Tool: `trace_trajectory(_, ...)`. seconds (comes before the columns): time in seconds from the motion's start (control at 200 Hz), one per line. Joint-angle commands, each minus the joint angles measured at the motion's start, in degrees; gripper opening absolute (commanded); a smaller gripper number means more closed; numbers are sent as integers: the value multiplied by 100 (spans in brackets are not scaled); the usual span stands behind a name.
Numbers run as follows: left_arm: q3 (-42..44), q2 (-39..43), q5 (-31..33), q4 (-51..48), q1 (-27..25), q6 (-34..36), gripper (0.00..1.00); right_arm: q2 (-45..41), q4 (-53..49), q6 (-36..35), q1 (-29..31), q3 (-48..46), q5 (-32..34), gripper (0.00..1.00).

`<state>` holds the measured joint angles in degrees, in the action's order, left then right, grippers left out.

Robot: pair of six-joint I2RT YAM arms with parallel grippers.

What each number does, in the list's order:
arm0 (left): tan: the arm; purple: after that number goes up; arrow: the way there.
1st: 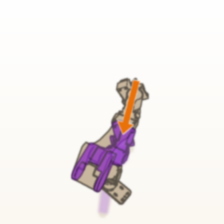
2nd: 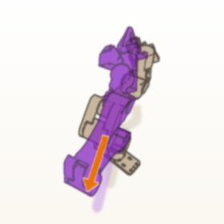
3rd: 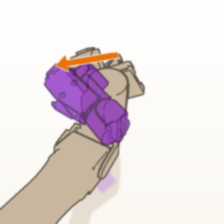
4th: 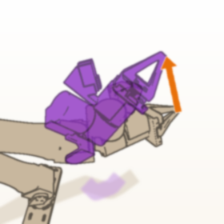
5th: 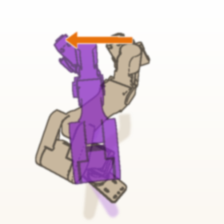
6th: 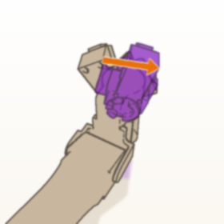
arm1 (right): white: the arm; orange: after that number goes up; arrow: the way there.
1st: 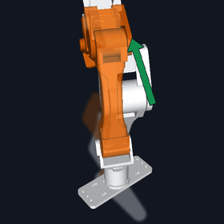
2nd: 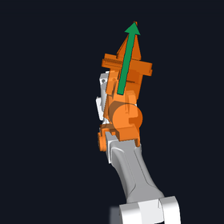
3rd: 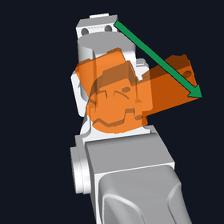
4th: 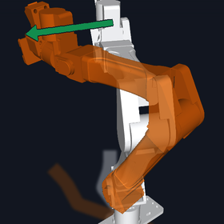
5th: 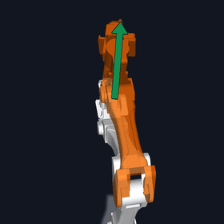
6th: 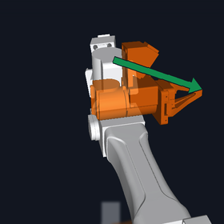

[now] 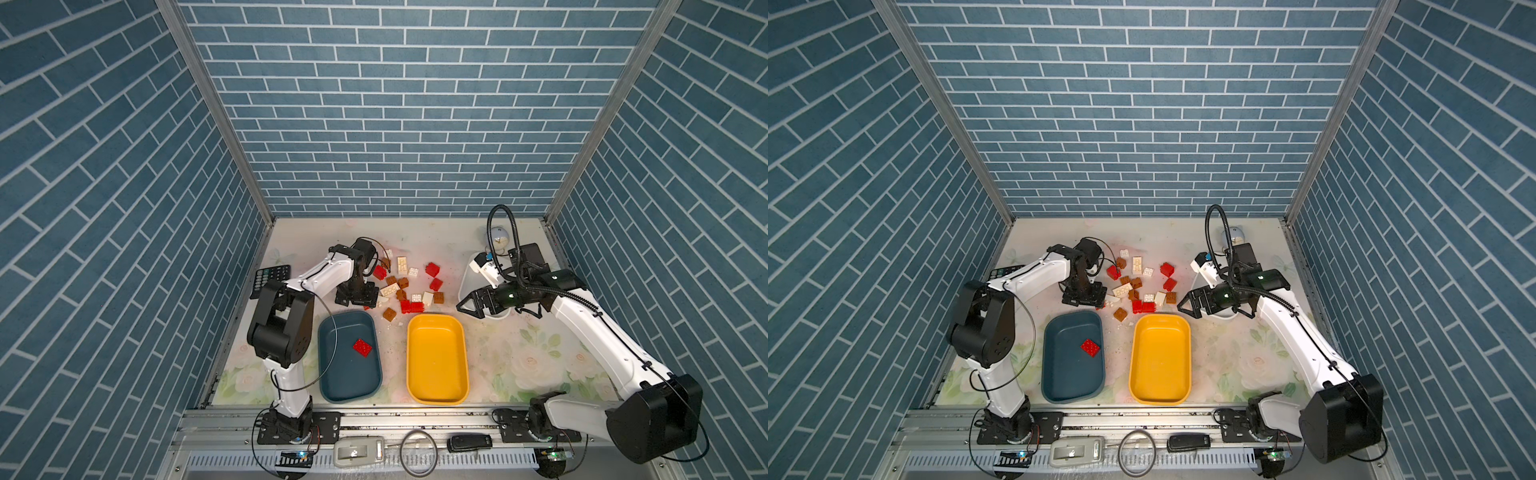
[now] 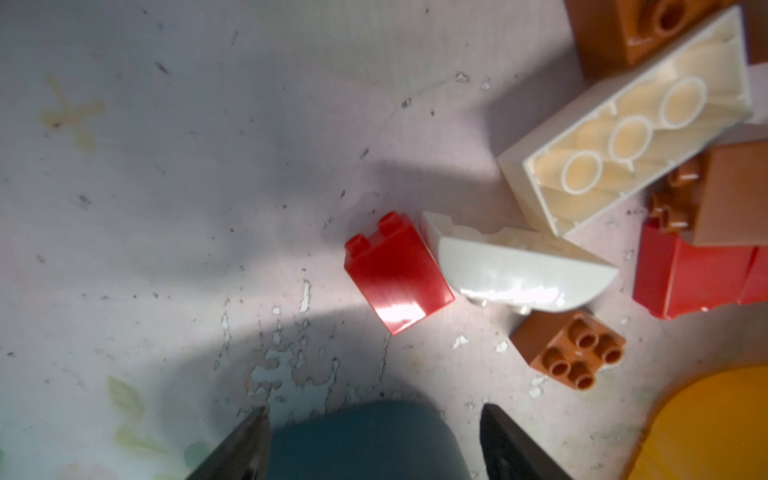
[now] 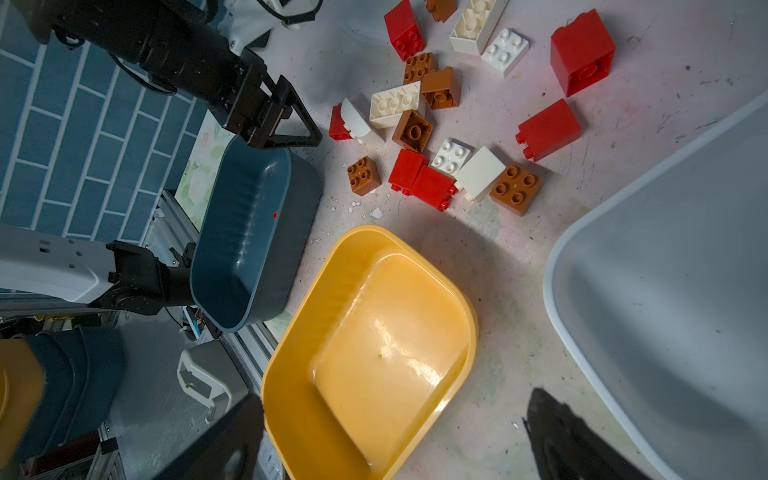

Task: Sort the legos into containers by color
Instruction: 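Move the left gripper back to the pile and grasp another red brick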

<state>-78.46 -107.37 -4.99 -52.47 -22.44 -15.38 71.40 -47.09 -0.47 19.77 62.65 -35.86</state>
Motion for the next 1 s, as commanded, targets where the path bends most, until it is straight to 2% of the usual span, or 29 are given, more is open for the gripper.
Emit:
trace_trajectory(0.0, -85, -257, -65, 269, -33, -261, 79, -91, 6, -252, 10, -69, 99, 99)
trace_trajectory(0.2, -66, -554, -46, 595, -40, -560, 77, -91, 7, -287, 1, -122, 143, 99)
trace_trajectory(0.36, -118, -692, 251, 754, -25, -751, 74, -78, 25, -287, -1, -148, 148, 99)
trace_trajectory(0.595, -183, -799, 731, 530, 18, -615, 70, -105, 12, -307, -17, -156, 141, 99)
trace_trajectory(0.995, -1, -618, 772, 458, 104, -622, 69, -90, -41, -374, -51, -130, 111, 99)
